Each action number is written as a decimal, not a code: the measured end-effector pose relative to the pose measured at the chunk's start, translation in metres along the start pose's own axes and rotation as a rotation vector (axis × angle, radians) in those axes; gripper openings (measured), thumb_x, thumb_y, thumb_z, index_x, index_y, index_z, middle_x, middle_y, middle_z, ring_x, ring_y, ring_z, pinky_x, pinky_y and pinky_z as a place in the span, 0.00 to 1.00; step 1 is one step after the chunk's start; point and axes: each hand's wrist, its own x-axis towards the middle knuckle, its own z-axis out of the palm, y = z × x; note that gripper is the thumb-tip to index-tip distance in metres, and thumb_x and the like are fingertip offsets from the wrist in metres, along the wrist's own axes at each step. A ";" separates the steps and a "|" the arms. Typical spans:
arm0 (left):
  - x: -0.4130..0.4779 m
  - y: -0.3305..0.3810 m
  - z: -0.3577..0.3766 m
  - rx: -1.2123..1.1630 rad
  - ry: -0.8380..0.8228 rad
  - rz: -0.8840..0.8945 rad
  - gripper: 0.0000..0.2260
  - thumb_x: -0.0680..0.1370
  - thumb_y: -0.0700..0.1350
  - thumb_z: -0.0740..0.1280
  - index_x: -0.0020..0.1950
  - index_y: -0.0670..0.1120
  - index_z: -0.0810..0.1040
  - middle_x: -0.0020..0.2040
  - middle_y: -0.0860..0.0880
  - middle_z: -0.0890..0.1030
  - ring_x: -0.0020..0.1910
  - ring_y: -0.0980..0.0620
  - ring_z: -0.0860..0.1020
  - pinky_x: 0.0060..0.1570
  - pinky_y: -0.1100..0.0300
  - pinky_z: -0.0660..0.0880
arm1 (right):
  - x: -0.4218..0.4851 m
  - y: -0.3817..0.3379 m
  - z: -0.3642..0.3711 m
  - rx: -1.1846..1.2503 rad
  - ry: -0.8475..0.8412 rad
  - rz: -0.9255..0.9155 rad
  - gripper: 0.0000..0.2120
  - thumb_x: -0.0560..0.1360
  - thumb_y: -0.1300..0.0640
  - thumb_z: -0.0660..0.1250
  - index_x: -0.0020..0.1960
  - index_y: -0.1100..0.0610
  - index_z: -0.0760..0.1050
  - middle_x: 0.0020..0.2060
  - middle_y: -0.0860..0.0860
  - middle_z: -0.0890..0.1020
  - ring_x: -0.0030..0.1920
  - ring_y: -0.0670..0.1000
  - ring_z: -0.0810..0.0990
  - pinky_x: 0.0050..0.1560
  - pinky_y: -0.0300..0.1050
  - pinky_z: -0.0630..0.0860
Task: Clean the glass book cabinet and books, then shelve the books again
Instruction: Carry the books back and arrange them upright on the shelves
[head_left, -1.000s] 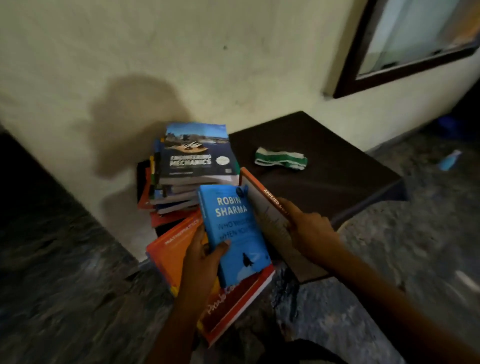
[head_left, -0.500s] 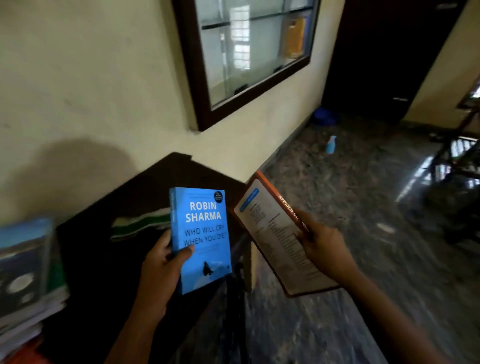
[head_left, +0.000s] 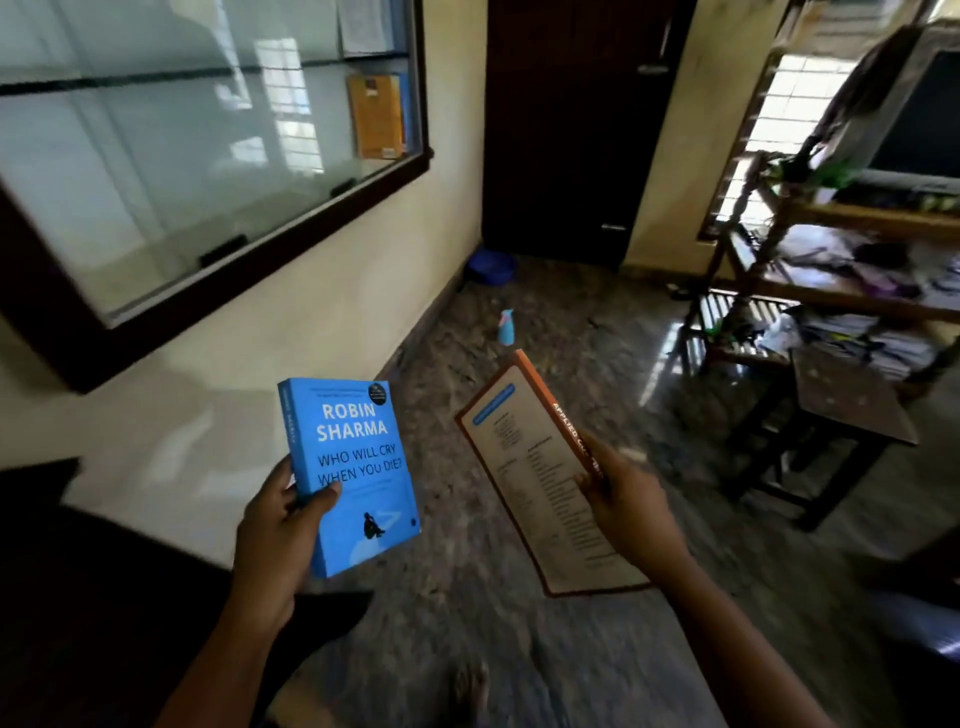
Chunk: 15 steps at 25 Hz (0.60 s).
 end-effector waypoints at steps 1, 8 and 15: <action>0.028 0.003 0.018 0.005 0.012 0.015 0.17 0.72 0.40 0.72 0.59 0.49 0.75 0.52 0.43 0.82 0.49 0.42 0.80 0.52 0.40 0.76 | 0.031 0.004 -0.004 0.003 0.024 -0.018 0.24 0.78 0.57 0.61 0.72 0.45 0.62 0.57 0.49 0.80 0.54 0.50 0.79 0.51 0.41 0.73; 0.241 0.052 0.138 0.012 0.109 0.143 0.21 0.73 0.44 0.71 0.65 0.50 0.73 0.53 0.47 0.80 0.52 0.41 0.79 0.53 0.37 0.75 | 0.289 -0.002 -0.032 0.096 0.059 -0.090 0.23 0.78 0.56 0.60 0.71 0.44 0.60 0.53 0.47 0.79 0.44 0.40 0.75 0.40 0.30 0.69; 0.419 0.112 0.255 -0.035 0.153 0.340 0.23 0.77 0.39 0.66 0.70 0.50 0.68 0.61 0.47 0.76 0.57 0.47 0.76 0.54 0.48 0.75 | 0.509 -0.006 -0.060 0.234 0.124 -0.233 0.25 0.78 0.56 0.61 0.70 0.41 0.57 0.50 0.42 0.73 0.48 0.40 0.74 0.49 0.38 0.70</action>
